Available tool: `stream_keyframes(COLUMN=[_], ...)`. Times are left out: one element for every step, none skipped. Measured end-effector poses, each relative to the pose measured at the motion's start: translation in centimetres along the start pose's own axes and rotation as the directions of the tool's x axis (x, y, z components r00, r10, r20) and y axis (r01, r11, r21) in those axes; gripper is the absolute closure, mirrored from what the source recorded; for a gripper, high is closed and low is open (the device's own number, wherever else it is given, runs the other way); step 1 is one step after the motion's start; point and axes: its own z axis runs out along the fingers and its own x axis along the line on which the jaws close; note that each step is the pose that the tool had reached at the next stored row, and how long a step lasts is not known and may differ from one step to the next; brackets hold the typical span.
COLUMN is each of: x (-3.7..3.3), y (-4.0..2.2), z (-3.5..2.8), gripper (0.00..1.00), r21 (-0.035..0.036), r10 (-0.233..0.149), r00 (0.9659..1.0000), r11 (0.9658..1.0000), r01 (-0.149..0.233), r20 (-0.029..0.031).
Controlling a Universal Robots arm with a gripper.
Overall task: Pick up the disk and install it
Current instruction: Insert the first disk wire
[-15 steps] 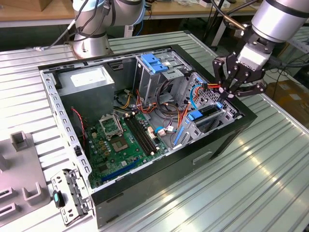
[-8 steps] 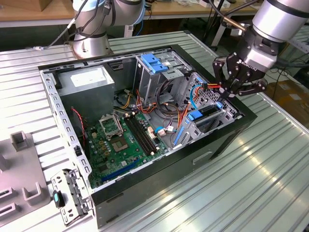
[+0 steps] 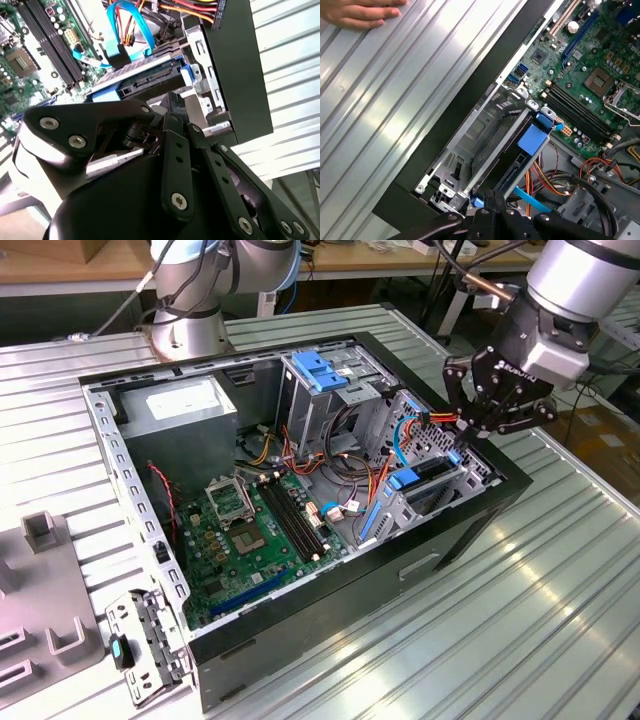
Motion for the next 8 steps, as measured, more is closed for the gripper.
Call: stream_keyframes(x=[0.0,0.0,0.0,0.0,0.0,0.0,0.0,0.0], y=[0.0,0.0,0.0,0.0,-0.01,-0.01,0.0,0.0], z=[-0.07,-0.06,-0.07,-0.08,-0.08,-0.08,-0.08,-0.08], gripper=[0.89,0.89,0.89,0.89,0.89,0.89,0.89,0.89], r21=[0.0,-0.0001,-0.0003,-0.0002,0.0005,0.0034,0.0067,0.0092], r10=[-0.001,-0.001,-0.002,-0.002,-0.002,-0.002,-0.002,-0.003], r00=[1.0,1.0,1.0,1.0,1.0,1.0,1.0,1.0], r11=[1.0,1.0,1.0,1.0,1.0,1.0,1.0,1.0], r01=[0.001,0.001,0.002,0.002,0.002,0.002,0.002,0.003], r20=[0.0001,0.0,-0.0003,-0.0005,-0.0011,-0.0035,-0.0062,-0.0081])
